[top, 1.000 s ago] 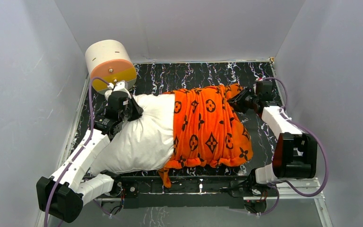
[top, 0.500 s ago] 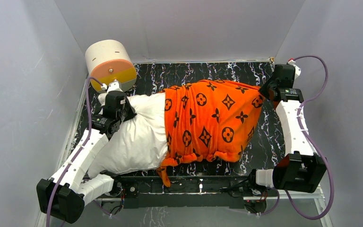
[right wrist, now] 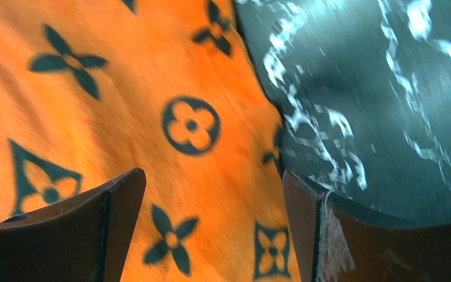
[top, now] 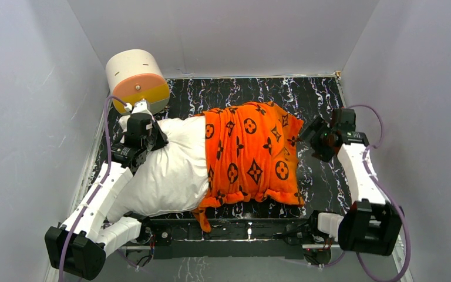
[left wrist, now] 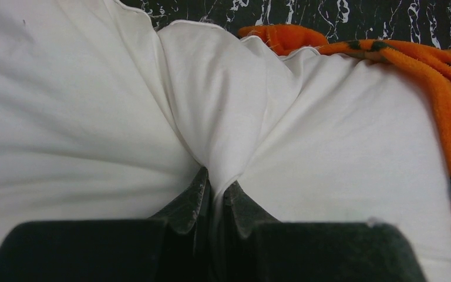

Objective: Remove the pillowcase from the pillow
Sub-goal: Remove the pillow from the pillowcase.

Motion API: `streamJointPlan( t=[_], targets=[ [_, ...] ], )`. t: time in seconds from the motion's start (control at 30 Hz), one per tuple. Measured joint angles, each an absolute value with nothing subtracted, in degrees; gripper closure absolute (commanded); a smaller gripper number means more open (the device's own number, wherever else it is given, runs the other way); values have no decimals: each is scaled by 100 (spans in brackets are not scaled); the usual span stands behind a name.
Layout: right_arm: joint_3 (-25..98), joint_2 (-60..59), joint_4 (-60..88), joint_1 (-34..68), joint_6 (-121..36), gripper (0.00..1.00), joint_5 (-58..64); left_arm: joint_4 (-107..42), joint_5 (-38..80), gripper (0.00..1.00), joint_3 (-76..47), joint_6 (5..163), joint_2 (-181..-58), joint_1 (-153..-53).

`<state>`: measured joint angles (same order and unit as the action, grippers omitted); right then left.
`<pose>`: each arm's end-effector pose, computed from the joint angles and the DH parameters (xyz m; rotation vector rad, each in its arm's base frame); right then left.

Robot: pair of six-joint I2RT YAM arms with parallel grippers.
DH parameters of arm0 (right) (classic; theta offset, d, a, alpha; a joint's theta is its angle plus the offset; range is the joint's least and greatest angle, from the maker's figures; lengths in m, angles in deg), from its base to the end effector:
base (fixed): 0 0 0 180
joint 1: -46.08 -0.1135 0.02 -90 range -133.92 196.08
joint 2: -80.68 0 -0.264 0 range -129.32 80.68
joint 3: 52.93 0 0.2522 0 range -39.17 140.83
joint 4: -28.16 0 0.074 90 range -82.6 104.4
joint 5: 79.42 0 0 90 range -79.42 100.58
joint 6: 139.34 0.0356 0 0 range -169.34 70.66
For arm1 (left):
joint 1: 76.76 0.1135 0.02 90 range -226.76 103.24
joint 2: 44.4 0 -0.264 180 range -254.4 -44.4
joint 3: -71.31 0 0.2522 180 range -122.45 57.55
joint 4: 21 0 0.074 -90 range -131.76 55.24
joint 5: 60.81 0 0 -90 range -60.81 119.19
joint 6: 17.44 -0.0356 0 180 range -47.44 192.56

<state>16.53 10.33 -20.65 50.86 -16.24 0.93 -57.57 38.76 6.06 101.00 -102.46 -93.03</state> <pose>0.2536 -0.0152 0.2750 0.7283 2.3578 0.4233 0.2182 -0.0575 0.3156 -0.3228 2.0648 -0.3025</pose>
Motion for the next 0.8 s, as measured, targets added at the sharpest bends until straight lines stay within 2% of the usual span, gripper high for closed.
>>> streamJointPlan(
  t=[0.13, 0.5, 0.57, 0.67, 0.8],
  targets=[
    [1098, 2023, -2618, 5090, -966, 5, 412, -5757, 3825, 100, 608, 10083, -10246, -9294],
    [57, 4738, -4137, 5090, 1047, 5, 331, -5763, 3729, 100, 606, 10065, -10246, -9261],
    [-157, 5022, -4432, 5090, 1287, 8, 216, -5768, 3729, 100, 606, 10065, -10242, -9261],
    [-559, 5070, -4408, 5090, 1515, 23, -329, -5770, 3727, 100, 606, 10065, -10242, -9261],
    [-1215, 4865, -3704, 5092, 1873, 84, -1249, -5772, 3701, 100, 606, 10068, -10229, -9261]
  ],
)
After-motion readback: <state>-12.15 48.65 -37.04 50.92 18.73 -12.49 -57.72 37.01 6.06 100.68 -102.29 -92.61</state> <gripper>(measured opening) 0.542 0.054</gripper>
